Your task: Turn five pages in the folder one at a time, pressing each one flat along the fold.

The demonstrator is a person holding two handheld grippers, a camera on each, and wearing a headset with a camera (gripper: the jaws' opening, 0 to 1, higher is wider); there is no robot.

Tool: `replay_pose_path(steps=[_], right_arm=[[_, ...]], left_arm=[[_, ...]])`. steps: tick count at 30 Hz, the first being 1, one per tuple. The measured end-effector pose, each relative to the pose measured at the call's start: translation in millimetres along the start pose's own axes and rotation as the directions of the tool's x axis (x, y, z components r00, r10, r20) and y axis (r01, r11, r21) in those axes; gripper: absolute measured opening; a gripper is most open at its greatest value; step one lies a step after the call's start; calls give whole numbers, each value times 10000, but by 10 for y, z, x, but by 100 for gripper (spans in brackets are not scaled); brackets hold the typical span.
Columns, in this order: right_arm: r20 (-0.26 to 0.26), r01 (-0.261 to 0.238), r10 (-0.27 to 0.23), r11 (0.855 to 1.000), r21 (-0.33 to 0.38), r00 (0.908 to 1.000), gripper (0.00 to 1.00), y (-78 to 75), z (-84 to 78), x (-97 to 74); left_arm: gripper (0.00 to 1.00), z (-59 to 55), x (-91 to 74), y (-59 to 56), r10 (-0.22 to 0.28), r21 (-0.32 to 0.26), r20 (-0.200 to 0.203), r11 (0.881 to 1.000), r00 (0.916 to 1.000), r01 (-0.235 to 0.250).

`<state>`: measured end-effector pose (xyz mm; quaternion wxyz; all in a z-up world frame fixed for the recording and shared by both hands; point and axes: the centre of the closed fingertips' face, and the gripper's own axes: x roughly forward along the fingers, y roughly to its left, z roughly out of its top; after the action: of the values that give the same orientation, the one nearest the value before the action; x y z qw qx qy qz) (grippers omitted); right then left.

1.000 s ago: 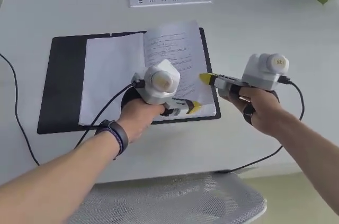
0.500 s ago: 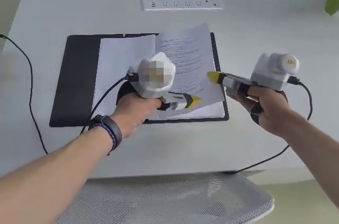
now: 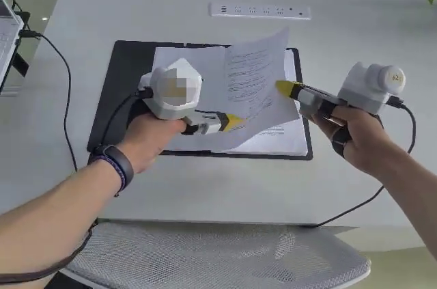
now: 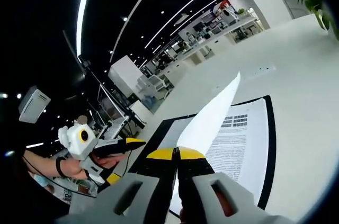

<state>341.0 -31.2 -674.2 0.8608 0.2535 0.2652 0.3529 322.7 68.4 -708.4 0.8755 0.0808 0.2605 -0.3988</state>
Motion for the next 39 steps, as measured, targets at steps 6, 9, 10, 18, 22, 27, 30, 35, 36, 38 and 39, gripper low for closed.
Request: replay_pose_path(steps=[6, 9, 10, 18, 22, 27, 30, 35, 36, 38, 39], right_arm=[[19, -893, 895, 9952, -400, 9960, 0, 345, 86, 196], [-173, -1190, 1181, 9908, -639, 9928, 0, 497, 80, 314], [-194, -1235, 1225, 9902, -650, 9923, 0, 524, 78, 343], [-508, -1752, 1717, 9817, -744, 9838, 0, 768, -6, 578], [-676, -1921, 1871, 9784, -769, 9800, 0, 839, -42, 662], [-913, -2118, 2043, 9739, -822, 9746, 0, 922, -94, 772], [-1069, -2216, 2125, 9717, -820, 9713, 0, 953, -137, 838], [-1320, -2423, 2307, 9669, -800, 9640, 0, 1031, -217, 971], [-1367, -2453, 2333, 9663, -782, 9627, 0, 1040, -235, 998], [-1482, -2482, 2356, 9660, -727, 9605, 0, 1055, -282, 1066], [-1574, -2510, 2376, 9653, -715, 9585, 0, 1061, -316, 1108]], left_arm=[[74, -119, -238, 202, 464, -293, 57, 9985, 9989, -462], [74, -185, -338, 277, 629, -429, 54, 9971, 9980, -626], [74, -206, -377, 298, 683, -462, 49, 9966, 9977, -680], [74, -298, -600, 446, 1080, -730, 119, 9916, 9941, -1069], [74, -332, -669, 536, 1222, -796, 128, 9895, 9924, -1208], [75, -401, -777, 580, 1397, -961, 140, 9858, 9901, -1377], [75, -420, -853, 576, 1474, -962, 138, 9847, 9890, -1454], [75, -457, -962, 679, 1691, -1129, 184, 9796, 9854, -1660], [75, -473, -987, 692, 1742, -1184, 182, 9782, 9845, -1709], [75, -497, -1027, 714, 1824, -1232, 171, 9761, 9831, -1789], [75, -505, -1044, 722, 1854, -1252, 169, 9753, 9825, -1819]])
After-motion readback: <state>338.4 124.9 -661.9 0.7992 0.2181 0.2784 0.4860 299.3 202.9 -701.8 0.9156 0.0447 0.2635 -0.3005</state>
